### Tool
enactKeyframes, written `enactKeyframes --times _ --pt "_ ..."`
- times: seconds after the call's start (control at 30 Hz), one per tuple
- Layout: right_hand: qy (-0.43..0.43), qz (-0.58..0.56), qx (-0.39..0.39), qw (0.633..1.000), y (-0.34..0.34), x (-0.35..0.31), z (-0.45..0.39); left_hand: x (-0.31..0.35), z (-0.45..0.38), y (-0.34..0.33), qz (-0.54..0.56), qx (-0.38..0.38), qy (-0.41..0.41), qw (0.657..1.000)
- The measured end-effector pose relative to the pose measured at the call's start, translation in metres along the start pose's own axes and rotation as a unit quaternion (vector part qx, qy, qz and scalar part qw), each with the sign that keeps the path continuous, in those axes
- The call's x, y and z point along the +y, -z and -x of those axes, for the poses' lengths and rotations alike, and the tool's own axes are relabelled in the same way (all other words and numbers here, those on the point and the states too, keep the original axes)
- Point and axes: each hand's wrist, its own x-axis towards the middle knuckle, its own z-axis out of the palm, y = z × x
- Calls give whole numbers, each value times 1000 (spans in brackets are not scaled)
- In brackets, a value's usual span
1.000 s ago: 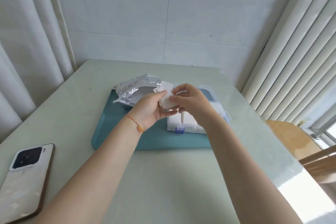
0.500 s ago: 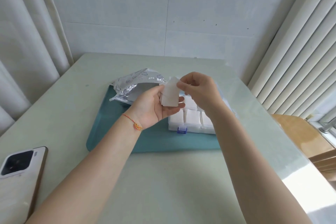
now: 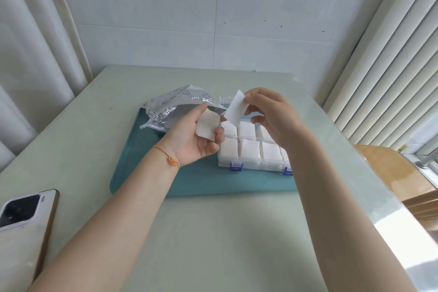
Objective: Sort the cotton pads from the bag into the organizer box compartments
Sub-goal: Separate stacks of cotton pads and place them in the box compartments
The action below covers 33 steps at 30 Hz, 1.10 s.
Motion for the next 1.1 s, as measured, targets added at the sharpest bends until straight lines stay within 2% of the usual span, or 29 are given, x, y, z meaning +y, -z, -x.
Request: enactKeyframes --times 0.1,0.2,0.37,0.63,0.77,0.9,1.0,1.1 --pt "5 139 -48 989 -9 -4 6 -2 1 -4 -34 -5 -12 999" --pt "3 212 -47 976 -23 -5 10 -3 3 -10 -41 -30 -10 999" --pt "15 238 8 971 -29 -2 9 -2 6 -13 -41 -43 -10 998" --pt "46 311 -40 948 -30 1 7 -5 3 -10 -72 -43 -9 996" --pt "107 349 -45 930 -31 5 6 -6 2 -11 -84 -33 -8 996" --pt "90 343 -115 928 -30 2 12 -5 1 -7 -54 -18 -21 998" --pt "87 427 -152 887 -39 3 16 -4 1 -5 -38 -30 -26 998" --pt "116 507 -136 843 -45 7 18 -4 2 -8 -47 -38 -12 998"
